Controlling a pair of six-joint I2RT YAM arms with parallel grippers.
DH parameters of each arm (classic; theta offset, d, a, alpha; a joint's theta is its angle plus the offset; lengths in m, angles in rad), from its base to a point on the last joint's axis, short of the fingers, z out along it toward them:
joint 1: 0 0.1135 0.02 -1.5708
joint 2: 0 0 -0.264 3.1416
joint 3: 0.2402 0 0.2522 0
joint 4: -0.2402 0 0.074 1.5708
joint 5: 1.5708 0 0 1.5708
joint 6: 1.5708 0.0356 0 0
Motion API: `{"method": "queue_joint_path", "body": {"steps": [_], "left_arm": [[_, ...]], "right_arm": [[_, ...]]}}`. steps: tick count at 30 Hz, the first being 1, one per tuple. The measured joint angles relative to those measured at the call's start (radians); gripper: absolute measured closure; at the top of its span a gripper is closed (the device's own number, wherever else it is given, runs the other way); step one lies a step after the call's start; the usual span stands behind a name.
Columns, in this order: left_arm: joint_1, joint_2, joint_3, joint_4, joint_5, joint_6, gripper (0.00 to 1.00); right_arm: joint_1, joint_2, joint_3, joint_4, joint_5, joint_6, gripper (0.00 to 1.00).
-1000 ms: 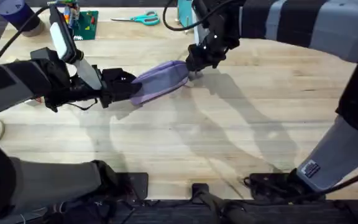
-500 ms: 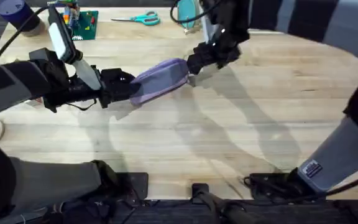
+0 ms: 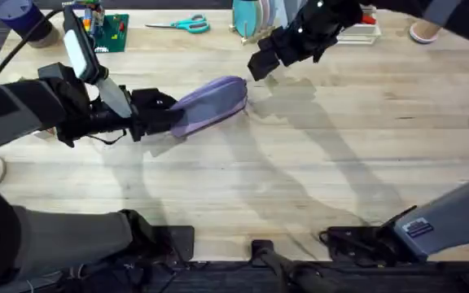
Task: Unzip the bag, pick up the pens from the table one at a time and place them inside, then zip the bag closed.
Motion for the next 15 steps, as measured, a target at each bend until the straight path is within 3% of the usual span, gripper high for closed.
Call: {"method": "queue_joint_path", "body": {"steps": [5,7,15], "left_arm": [[0.007,0.0,0.0,0.0,-0.002,-0.004,0.071],[0.008,0.0,0.0,0.0,-0.002,-0.007,0.013],[0.008,-0.001,0.0,0.004,-0.002,-0.007,0.008]], "right_arm": [[0.0,0.001,0.0,-0.001,0.0,-0.018,0.005],[0.0,0.001,0.0,-0.001,0.0,-0.019,0.006],[0.0,0.001,0.0,-0.002,0.0,-0.033,0.005]]}}
